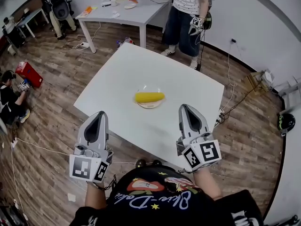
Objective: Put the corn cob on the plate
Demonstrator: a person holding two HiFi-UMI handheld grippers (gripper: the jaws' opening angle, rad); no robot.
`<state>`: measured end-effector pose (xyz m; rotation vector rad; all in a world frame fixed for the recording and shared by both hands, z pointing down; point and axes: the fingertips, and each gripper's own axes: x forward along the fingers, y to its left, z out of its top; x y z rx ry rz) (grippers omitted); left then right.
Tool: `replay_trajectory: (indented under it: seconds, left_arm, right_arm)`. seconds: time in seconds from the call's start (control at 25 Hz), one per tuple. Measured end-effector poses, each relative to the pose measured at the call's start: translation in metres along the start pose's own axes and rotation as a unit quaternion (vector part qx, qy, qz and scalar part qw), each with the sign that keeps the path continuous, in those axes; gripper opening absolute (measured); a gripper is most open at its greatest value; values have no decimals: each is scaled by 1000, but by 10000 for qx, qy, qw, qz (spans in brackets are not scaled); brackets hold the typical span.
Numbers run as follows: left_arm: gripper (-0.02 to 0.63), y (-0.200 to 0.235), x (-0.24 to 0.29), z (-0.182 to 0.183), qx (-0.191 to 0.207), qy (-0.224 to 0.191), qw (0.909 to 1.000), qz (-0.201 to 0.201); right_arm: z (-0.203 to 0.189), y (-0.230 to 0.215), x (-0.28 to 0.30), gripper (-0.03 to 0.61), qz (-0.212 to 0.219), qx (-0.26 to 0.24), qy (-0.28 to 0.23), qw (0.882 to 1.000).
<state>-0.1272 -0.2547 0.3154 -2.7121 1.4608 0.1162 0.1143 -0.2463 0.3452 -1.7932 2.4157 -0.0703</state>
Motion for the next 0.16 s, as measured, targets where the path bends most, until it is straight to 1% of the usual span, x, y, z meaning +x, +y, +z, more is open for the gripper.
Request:
replay_trajectory:
  seconds: [0.16]
  left_arm:
    - [3,0,1,1,12,-12,10000,-4]
  right_arm:
    - [1,0,1,12,12,-55,-3,10000]
